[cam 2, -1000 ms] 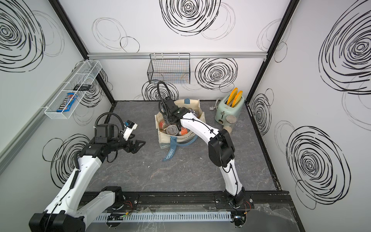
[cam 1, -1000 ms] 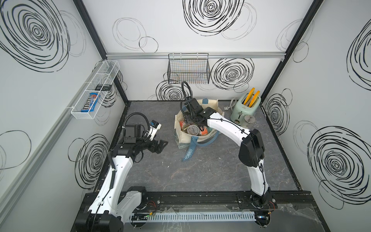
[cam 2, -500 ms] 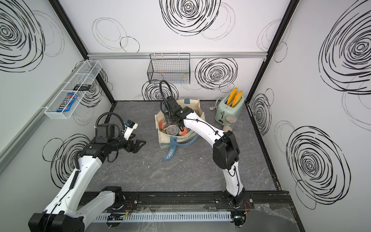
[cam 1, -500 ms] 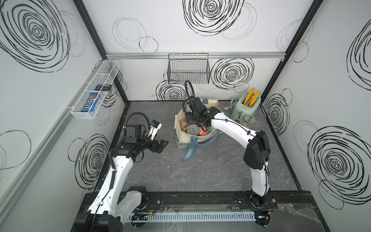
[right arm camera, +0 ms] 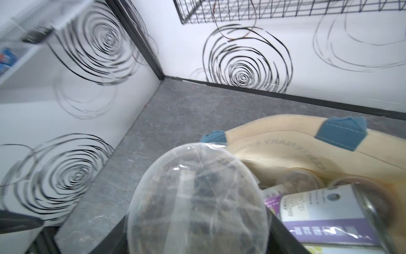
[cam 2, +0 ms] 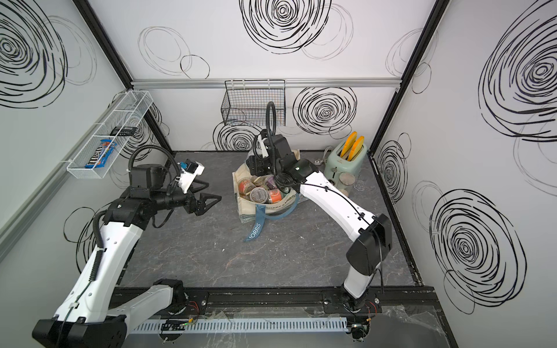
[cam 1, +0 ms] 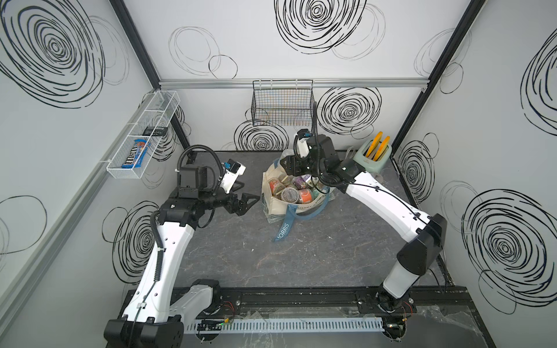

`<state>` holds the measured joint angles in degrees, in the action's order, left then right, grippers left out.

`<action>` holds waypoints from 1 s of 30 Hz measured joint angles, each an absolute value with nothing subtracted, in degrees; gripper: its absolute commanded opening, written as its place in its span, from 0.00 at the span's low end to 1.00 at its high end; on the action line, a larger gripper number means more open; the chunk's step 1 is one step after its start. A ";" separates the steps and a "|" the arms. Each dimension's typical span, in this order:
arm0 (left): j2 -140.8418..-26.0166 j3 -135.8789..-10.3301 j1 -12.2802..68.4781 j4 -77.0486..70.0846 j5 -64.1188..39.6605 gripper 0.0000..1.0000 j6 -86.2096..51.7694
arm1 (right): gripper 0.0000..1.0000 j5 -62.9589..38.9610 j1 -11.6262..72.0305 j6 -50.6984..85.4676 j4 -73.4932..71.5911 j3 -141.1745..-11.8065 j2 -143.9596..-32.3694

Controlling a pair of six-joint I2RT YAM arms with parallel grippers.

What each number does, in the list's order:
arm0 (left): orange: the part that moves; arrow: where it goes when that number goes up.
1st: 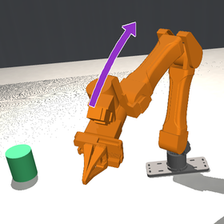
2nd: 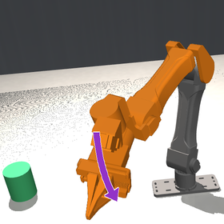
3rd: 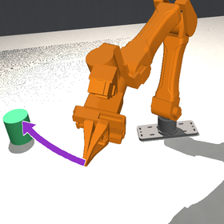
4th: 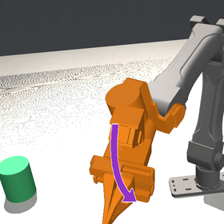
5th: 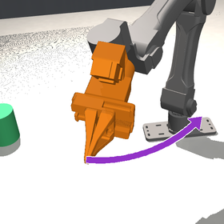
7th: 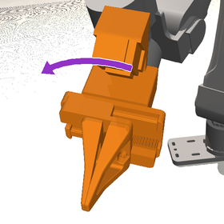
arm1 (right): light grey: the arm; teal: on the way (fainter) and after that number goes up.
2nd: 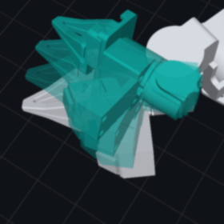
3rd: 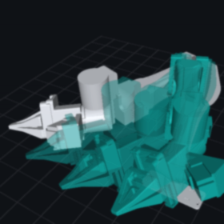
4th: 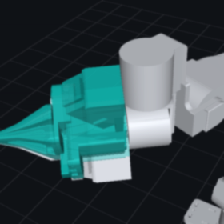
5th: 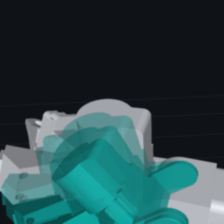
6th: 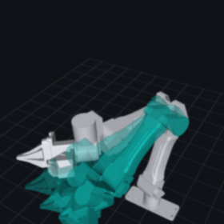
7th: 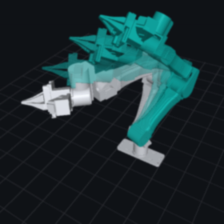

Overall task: Take out the seed jars from the canvas bag
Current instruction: Place the seed jar at the center of the board.

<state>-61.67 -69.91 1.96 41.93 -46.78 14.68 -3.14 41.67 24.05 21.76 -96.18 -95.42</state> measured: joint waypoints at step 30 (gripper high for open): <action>-60.23 -60.12 -6.59 20.67 -60.03 0.96 -10.76 | 0.71 -30.28 44.69 85.91 -24.47 -67.46 -88.23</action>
<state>-60.23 -60.12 -6.59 20.67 -60.03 -10.76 -30.28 44.69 85.91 -24.47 -67.46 -88.23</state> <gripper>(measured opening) 0.958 0.716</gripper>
